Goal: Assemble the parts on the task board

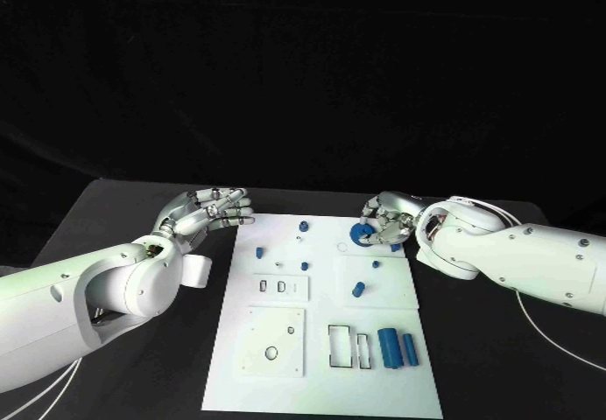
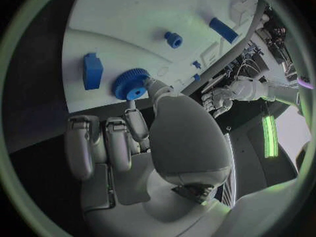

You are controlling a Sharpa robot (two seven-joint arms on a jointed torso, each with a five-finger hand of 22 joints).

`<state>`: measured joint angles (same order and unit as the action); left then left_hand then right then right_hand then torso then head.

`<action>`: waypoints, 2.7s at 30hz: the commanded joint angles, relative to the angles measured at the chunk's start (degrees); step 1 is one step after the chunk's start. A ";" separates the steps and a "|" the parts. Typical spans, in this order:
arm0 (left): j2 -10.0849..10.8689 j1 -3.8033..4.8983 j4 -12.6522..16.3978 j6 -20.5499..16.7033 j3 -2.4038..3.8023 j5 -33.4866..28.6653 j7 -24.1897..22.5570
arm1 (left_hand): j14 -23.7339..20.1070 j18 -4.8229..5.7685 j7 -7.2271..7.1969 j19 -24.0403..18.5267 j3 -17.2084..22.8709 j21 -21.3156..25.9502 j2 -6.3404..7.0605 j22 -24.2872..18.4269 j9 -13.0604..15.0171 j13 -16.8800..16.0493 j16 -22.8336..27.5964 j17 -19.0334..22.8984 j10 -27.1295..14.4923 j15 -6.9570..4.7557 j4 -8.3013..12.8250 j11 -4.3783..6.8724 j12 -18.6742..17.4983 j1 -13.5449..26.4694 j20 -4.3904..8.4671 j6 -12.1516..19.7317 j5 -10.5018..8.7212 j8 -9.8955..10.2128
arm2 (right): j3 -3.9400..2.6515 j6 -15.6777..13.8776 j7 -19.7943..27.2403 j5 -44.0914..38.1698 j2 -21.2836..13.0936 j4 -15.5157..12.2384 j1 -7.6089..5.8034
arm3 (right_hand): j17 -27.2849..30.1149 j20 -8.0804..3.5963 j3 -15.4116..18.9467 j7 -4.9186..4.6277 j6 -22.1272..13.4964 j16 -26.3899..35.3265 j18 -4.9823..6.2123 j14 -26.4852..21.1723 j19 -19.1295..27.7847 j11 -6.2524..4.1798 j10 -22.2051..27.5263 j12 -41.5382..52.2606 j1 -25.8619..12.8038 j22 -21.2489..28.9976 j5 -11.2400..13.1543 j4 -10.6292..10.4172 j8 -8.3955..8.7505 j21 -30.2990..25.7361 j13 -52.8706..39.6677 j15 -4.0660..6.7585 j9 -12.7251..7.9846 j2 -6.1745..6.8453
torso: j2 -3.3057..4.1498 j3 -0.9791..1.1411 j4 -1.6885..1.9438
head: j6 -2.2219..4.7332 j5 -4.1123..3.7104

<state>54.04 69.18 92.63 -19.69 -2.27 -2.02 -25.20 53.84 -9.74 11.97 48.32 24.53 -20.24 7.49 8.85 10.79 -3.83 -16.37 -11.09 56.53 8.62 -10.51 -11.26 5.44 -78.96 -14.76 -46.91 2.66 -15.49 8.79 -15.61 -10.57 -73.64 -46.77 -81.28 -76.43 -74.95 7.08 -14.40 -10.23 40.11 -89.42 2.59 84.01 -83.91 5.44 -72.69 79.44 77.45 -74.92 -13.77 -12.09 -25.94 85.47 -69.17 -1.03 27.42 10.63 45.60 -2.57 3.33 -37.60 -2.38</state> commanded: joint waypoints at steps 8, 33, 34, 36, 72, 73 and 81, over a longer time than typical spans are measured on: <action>-0.03 0.07 0.16 1.18 0.05 -0.17 -0.20 | -0.01 -0.70 3.02 0.19 0.42 -0.32 -0.34 -0.09 -0.07 0.06 -0.34 -0.09 0.26 0.10 0.06 -0.24 -0.20 -0.11 0.11 -0.23 0.28 0.34 | 0.10 1.52 -0.13 -0.55 0.12 0.21 0.31 | -13.84 0.39 -2.05 0.05 0.83 -0.25 -1.09 5.70 -2.01 0.02 -0.66 0.52 1.76 -9.90 -1.26 0.40 -0.38 0.52 -0.66 -0.33 -0.49 -0.31 | 0.00 -0.02 -0.05 | -0.33 -0.03; 0.00 0.07 0.08 1.33 0.05 -0.17 -0.02 | -0.03 -0.69 3.05 0.18 0.68 -0.38 -0.32 -0.09 -0.11 0.07 -0.36 -0.12 0.27 0.10 0.13 -0.26 -0.29 -0.08 0.11 -0.24 0.28 0.39 | 0.11 -2.08 1.83 -3.97 -0.38 -1.23 0.54 | -14.44 -0.01 -18.80 0.72 5.96 -0.41 -1.46 5.84 -3.00 -0.65 -2.41 1.27 1.22 -11.57 -6.26 6.77 -1.59 1.57 -2.78 0.19 -2.51 0.74 | -0.03 -0.08 0.02 | -0.05 -0.05; -0.01 0.07 0.07 1.35 0.05 -0.17 -0.02 | -0.03 -0.69 3.05 0.18 0.68 -0.38 -0.32 -0.09 -0.11 0.07 -0.36 -0.12 0.27 0.10 0.13 -0.26 -0.29 -0.08 0.11 -0.24 0.28 0.39 | 0.11 -3.39 1.81 -5.18 -0.40 -1.61 0.54 | -14.47 -0.04 -18.82 0.77 6.06 -0.42 -1.51 5.84 -3.12 -0.69 -2.49 1.31 0.99 -11.71 -6.13 6.80 -1.64 1.68 -2.84 0.23 -2.51 0.74 | -0.01 -0.09 0.00 | 0.12 -0.04; 0.00 0.07 0.06 1.39 0.05 -0.17 -0.01 | -0.03 -0.69 3.05 0.18 0.68 -0.38 -0.32 -0.09 -0.11 0.07 -0.36 -0.12 0.27 0.10 0.13 -0.26 -0.29 -0.08 0.11 -0.24 0.28 0.39 | 0.09 -5.12 1.48 -7.28 -0.44 -2.27 0.54 | -14.52 -0.11 -18.78 0.89 6.27 -0.43 -1.59 5.86 -3.35 -0.78 -2.80 1.47 0.52 -11.97 -5.92 6.90 -1.75 1.90 -3.13 0.31 -2.51 0.90 | -0.01 -0.08 -0.02 | 0.25 0.04; -0.54 0.07 0.17 1.87 0.06 -0.17 0.26 | -0.08 -0.68 3.09 0.14 0.98 -0.44 -0.25 -0.10 -0.16 0.07 -0.37 -0.16 0.26 0.13 0.16 -0.30 -0.41 0.10 0.11 -0.23 0.27 0.49 | 0.11 -10.15 -3.24 -19.22 11.15 -4.83 0.98 | -13.97 -0.49 -18.94 1.32 6.78 -0.28 -1.90 5.72 -4.24 -1.21 -3.45 1.63 -1.05 -12.98 -4.62 7.28 -1.72 2.73 -3.53 0.72 -2.77 1.21 | 0.14 -0.13 0.13 | 0.59 1.02; -0.55 0.08 0.19 1.86 0.06 -0.17 0.25 | -0.08 -0.68 3.09 0.14 0.98 -0.44 -0.25 -0.10 -0.16 0.07 -0.37 -0.16 0.26 0.13 0.16 -0.30 -0.41 0.10 0.11 -0.23 0.27 0.49 | 0.11 -10.10 -3.19 -19.22 11.45 -4.58 1.08 | -13.97 -0.49 -18.94 1.32 6.78 -0.28 -1.90 5.72 -4.24 -1.21 -3.45 1.63 -1.05 -12.98 -4.62 7.28 -1.72 2.73 -3.53 0.72 -2.77 1.21 | 0.17 -0.13 0.17 | 0.62 1.13; -0.61 0.10 0.30 1.65 0.06 -0.17 0.17 | -0.14 -0.67 3.12 0.10 1.14 -0.46 -0.16 -0.11 -0.20 0.08 -0.36 -0.18 0.24 0.15 0.19 -0.32 -0.50 0.21 0.10 -0.22 0.27 0.55 | 0.14 -9.38 -2.85 -19.08 12.91 -3.62 1.55 | -13.91 -0.51 -18.97 1.31 6.72 -0.26 -1.91 5.71 -4.27 -1.21 -3.44 1.60 -1.17 -13.01 -4.58 7.28 -1.65 2.76 -3.51 0.73 -2.81 1.21 | 0.18 -0.11 0.14 | 0.11 1.54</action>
<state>53.57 69.19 92.72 -18.92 -2.27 -2.06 -24.68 53.84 -9.73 11.97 48.32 25.31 -20.47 7.49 8.81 10.64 -3.83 -16.37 -11.17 56.53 8.62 -10.35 -11.26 5.27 -78.96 -14.76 -46.91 2.66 -15.17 8.92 -25.54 -13.43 -91.66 -33.99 -84.99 -74.98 -74.92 6.86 -33.12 -9.35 45.73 -89.63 1.70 84.02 -84.10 4.30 -75.64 80.84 76.36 -74.91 -18.39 -4.88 -26.39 88.13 -72.67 -0.60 24.57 12.46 45.79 -2.66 3.50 -37.41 -0.97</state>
